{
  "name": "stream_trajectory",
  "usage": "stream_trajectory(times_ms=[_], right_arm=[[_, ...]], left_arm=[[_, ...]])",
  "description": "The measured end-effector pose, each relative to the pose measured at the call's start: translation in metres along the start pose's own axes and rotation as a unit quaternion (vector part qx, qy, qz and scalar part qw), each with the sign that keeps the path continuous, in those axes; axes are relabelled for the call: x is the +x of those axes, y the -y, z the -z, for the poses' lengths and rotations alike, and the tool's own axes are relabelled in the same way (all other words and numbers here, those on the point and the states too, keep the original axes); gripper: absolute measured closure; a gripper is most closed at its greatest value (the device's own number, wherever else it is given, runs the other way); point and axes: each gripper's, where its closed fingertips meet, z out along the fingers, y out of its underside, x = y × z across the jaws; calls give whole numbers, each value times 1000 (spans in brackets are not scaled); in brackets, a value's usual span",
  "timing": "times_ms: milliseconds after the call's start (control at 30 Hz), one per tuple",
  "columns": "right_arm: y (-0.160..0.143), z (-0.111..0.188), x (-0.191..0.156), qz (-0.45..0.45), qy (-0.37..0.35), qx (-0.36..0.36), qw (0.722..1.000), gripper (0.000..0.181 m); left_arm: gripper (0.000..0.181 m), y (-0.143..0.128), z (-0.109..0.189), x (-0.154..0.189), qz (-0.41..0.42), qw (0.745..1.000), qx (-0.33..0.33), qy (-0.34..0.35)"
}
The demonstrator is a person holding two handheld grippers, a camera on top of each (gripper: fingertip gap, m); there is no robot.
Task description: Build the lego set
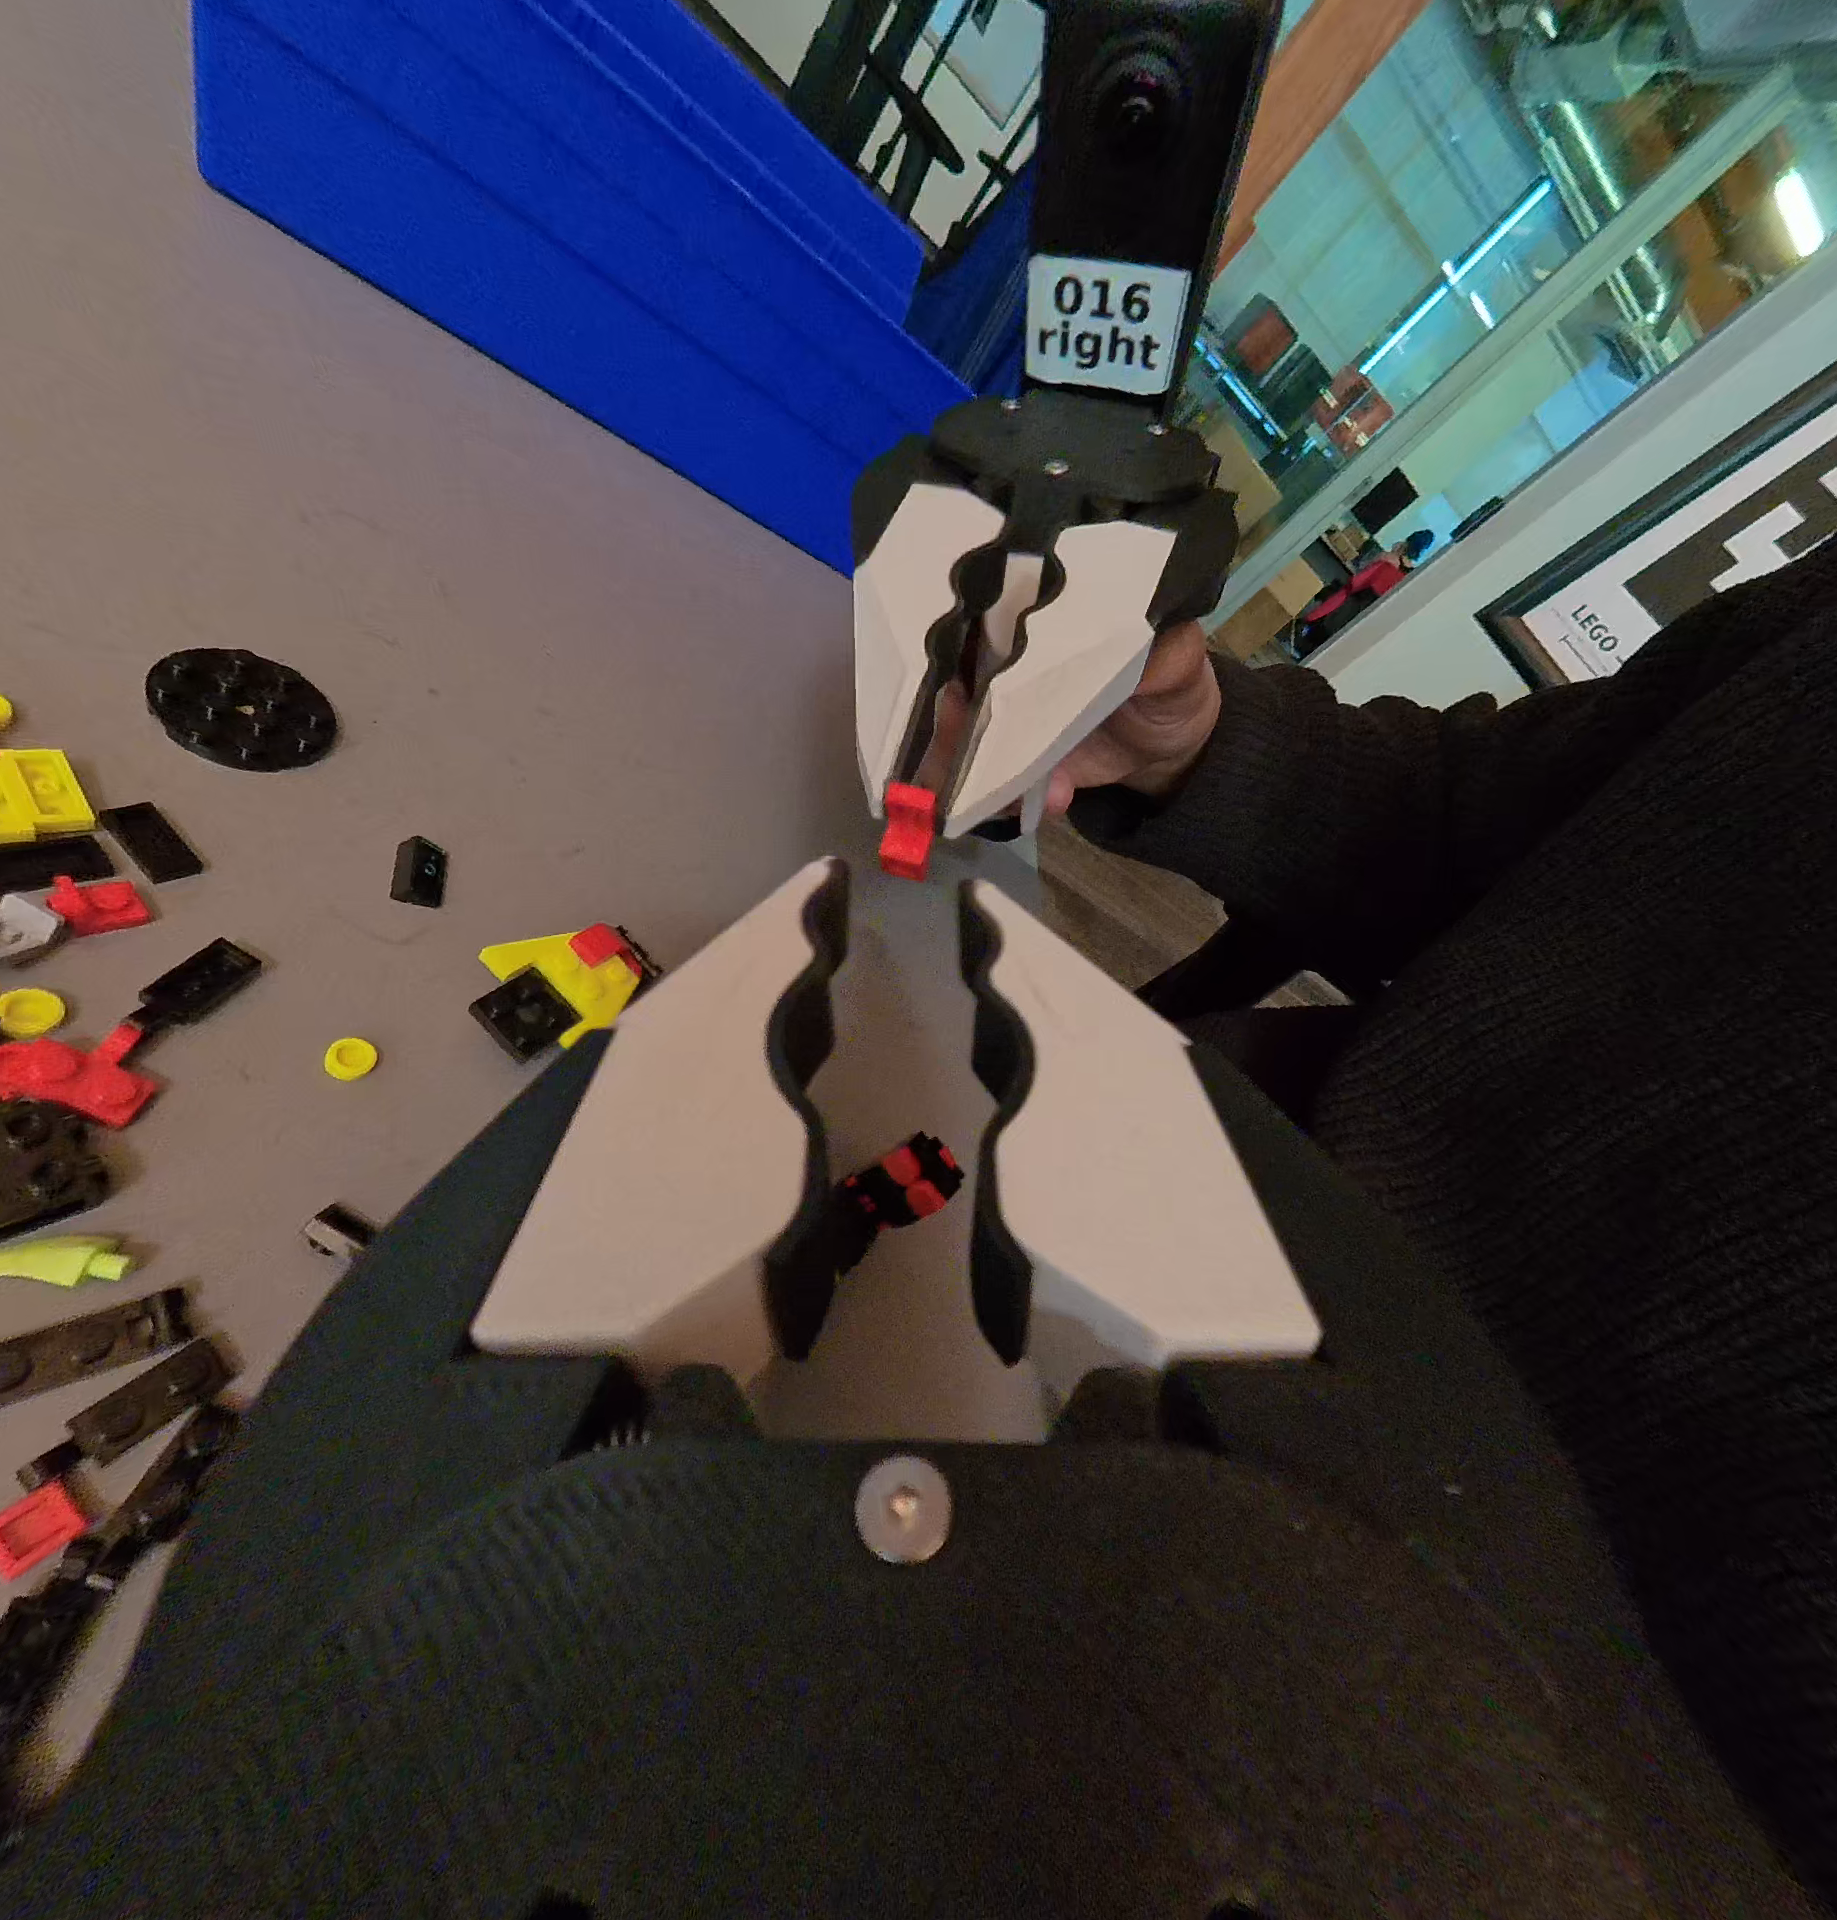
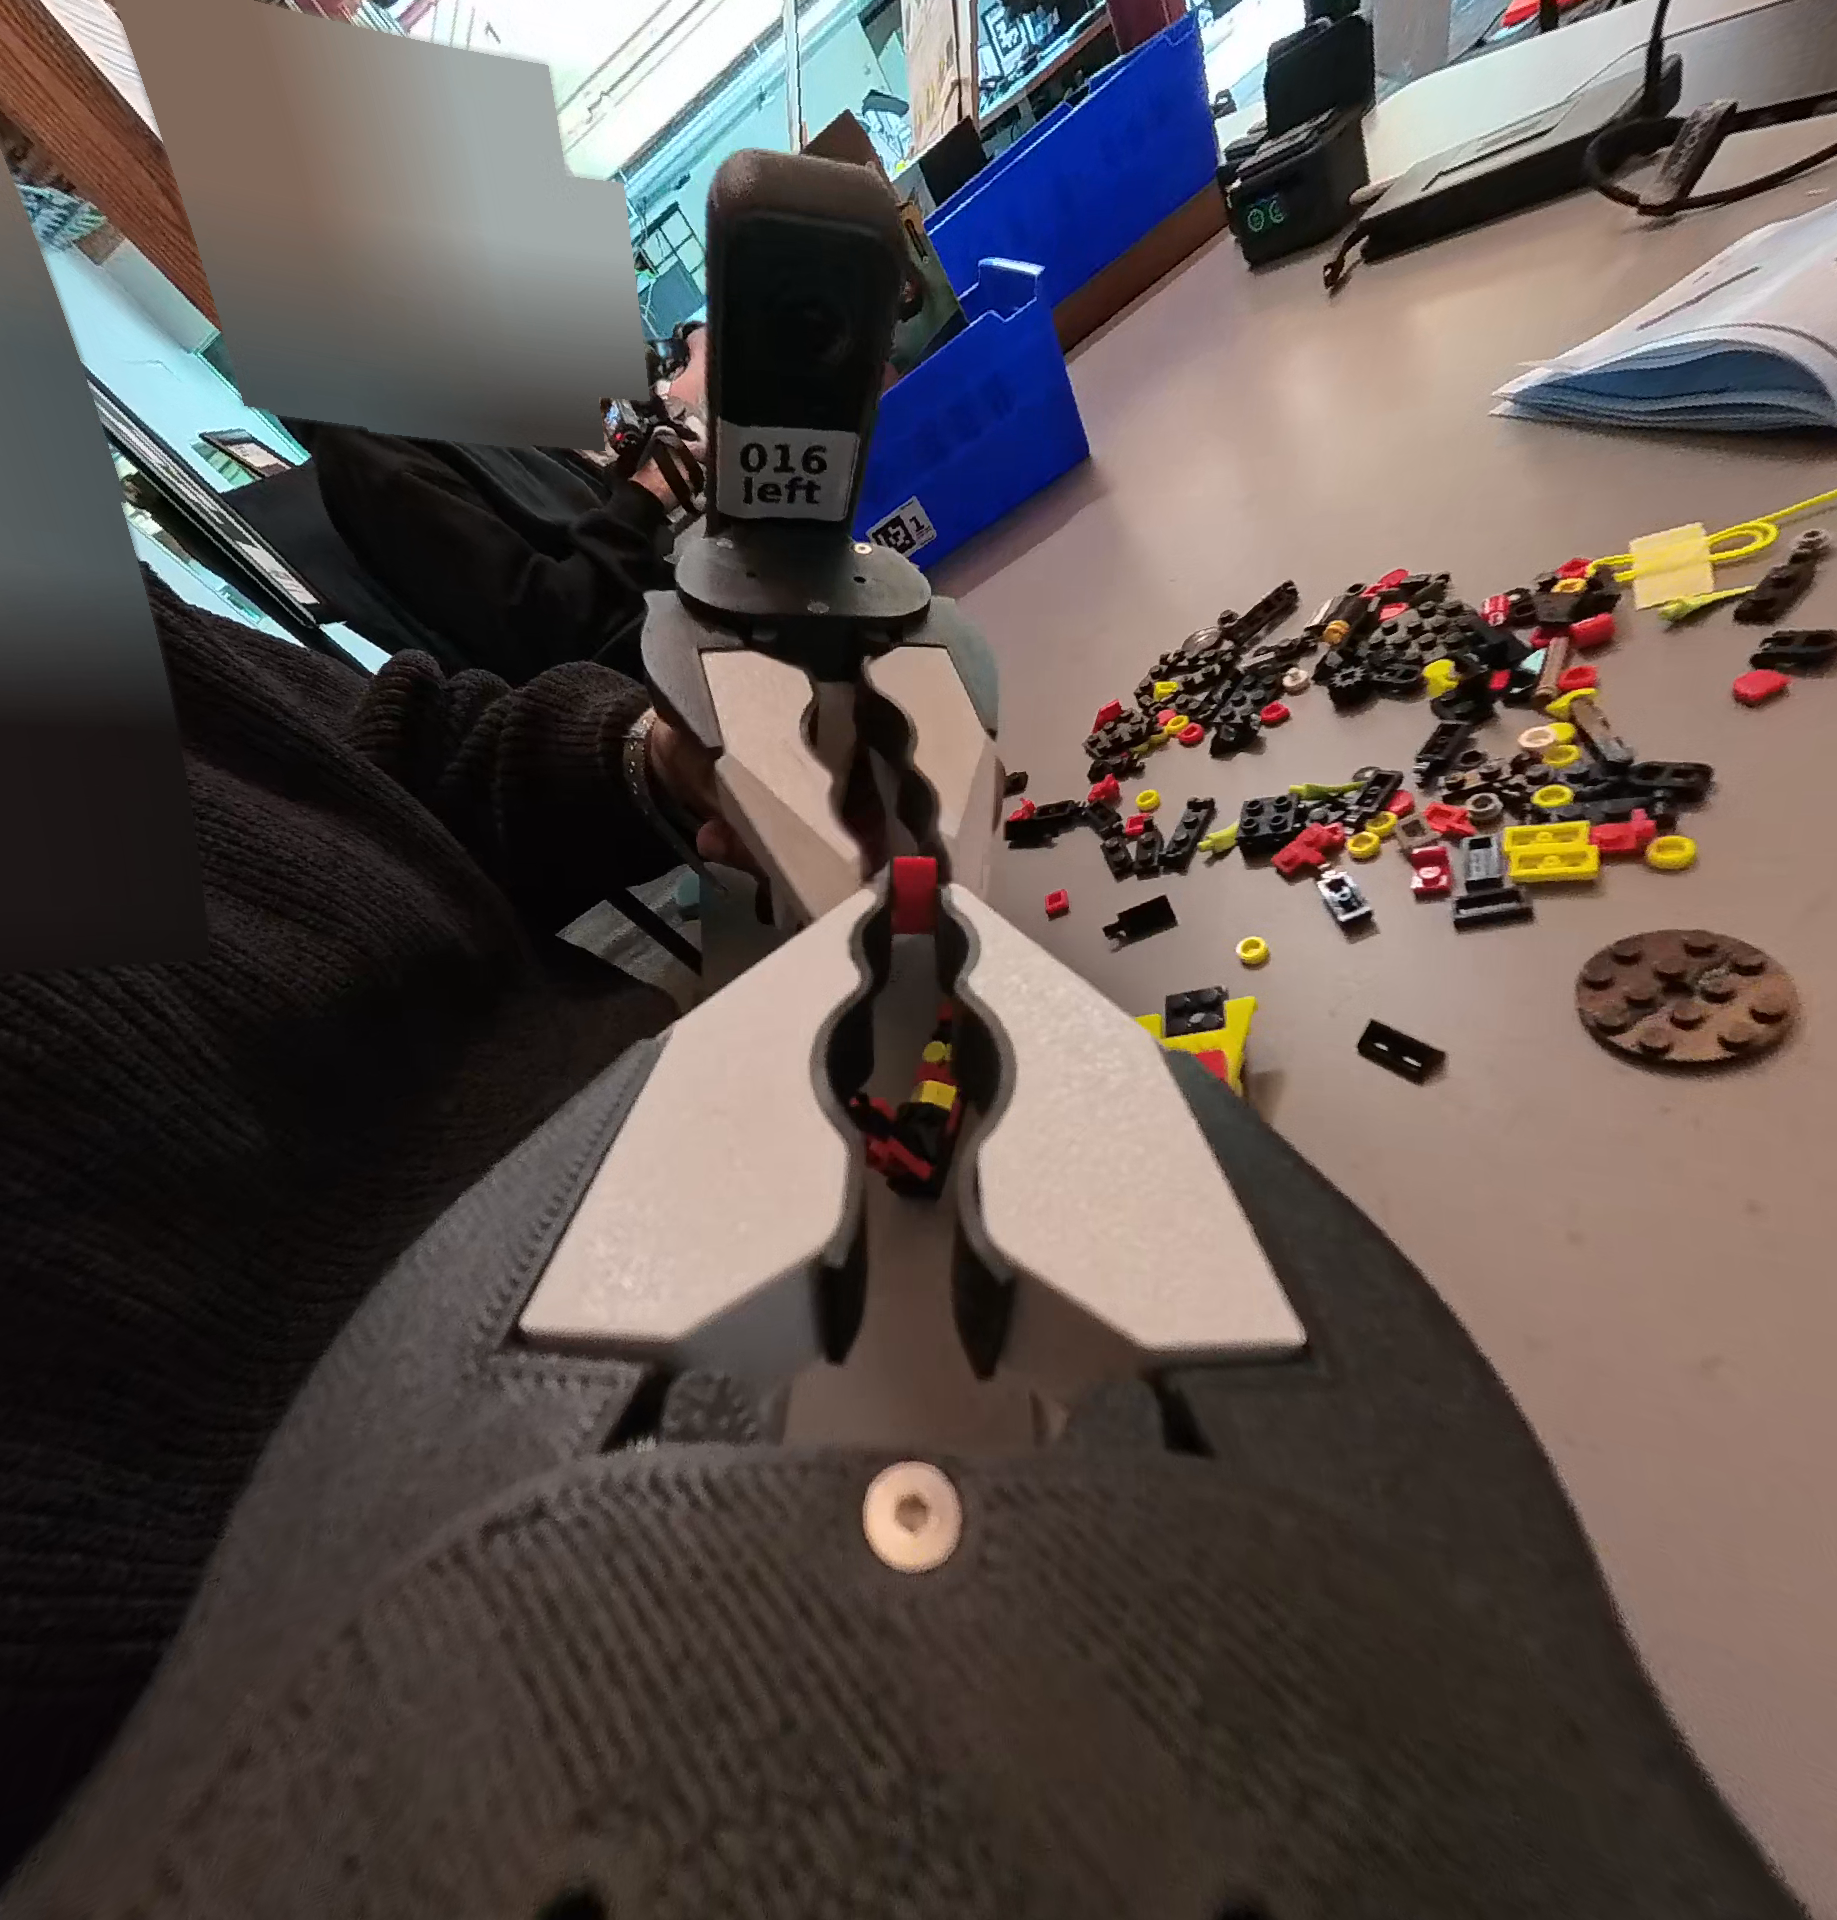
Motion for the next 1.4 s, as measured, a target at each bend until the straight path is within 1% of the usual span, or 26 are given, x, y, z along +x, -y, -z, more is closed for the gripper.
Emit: stream_trajectory(times_ms=[33, 100, 167, 300, 400, 500, 567, 833, 1067, 1400], right_arm=[[1, 1, 2, 1, -6, 1, 1000, 176], [2, 6, 10, 2, -30, 0, 1000, 176], [-3, 10, 24, 9, -72, -21, 997, 176], [-26, 10, 46, 63, -162, -115, 978, 175], [-45, 4, 53, 116, -204, -194, 953, 175], [-53, 3, 58, 172, -241, -242, 924, 175], [-55, 1, 59, 191, -249, -257, 914, 175], [-55, -5, 60, 209, -262, -272, 902, 175], [-57, -5, 63, 243, -280, -292, 881, 175], [-57, -8, 61, 271, -285, -301, 869, 175]], left_arm=[[156, -1, 0, -2, -5, 1000, -3, 7], [150, -2, 2, -8, -25, 999, -12, 31], [147, -4, 4, -22, -54, 995, -27, 81], [147, -17, 10, -63, -108, 968, -86, 209], [149, -30, 8, -76, -124, 954, -129, 241], [149, -38, 2, -78, -119, 952, -147, 239], [147, -38, 1, -79, -120, 953, -148, 235], [147, -38, -1, -83, -119, 952, -150, 240], [151, -39, -2, -84, -124, 949, -155, 244], [155, -40, -3, -83, -128, 948, -159, 244]])
